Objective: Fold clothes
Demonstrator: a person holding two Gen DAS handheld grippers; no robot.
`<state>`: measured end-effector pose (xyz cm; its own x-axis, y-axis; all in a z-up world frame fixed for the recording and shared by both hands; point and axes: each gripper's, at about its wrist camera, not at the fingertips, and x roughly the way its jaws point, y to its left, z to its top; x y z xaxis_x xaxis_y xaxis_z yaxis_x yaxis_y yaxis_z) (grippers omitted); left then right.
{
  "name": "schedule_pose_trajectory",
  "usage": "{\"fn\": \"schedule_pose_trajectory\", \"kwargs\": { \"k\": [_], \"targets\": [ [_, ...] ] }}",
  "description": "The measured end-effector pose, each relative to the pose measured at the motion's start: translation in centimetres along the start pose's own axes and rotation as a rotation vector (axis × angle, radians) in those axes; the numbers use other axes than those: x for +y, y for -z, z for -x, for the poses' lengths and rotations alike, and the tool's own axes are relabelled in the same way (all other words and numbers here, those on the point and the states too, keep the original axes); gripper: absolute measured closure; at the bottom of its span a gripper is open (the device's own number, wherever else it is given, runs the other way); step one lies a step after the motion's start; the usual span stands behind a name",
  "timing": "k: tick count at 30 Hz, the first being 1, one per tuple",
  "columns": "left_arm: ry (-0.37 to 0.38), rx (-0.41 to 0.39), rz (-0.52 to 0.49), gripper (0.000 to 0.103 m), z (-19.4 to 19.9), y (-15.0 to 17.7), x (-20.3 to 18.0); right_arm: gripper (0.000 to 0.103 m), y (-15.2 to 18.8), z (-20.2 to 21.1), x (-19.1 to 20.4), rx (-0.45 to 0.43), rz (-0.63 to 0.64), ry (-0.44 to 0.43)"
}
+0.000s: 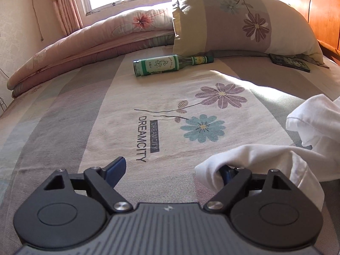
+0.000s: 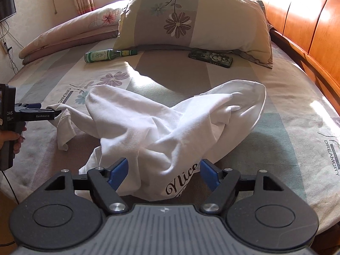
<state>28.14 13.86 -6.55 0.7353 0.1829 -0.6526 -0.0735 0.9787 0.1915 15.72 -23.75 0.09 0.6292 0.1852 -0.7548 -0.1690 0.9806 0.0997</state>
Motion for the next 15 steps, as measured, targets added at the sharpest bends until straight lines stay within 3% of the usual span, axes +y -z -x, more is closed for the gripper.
{"fn": "schedule_pose_trajectory", "kwargs": {
  "k": [9,15],
  "targets": [
    [-0.229,0.024,0.077,0.019,-2.5,-2.2,8.0,0.019,0.2,0.4,-1.0,-0.019,-0.018,0.032],
    [-0.373,0.085,0.103,0.019,-4.1,-2.9,13.2,0.019,0.5,0.0,-1.9,-0.008,-0.048,0.039]
  ]
}}
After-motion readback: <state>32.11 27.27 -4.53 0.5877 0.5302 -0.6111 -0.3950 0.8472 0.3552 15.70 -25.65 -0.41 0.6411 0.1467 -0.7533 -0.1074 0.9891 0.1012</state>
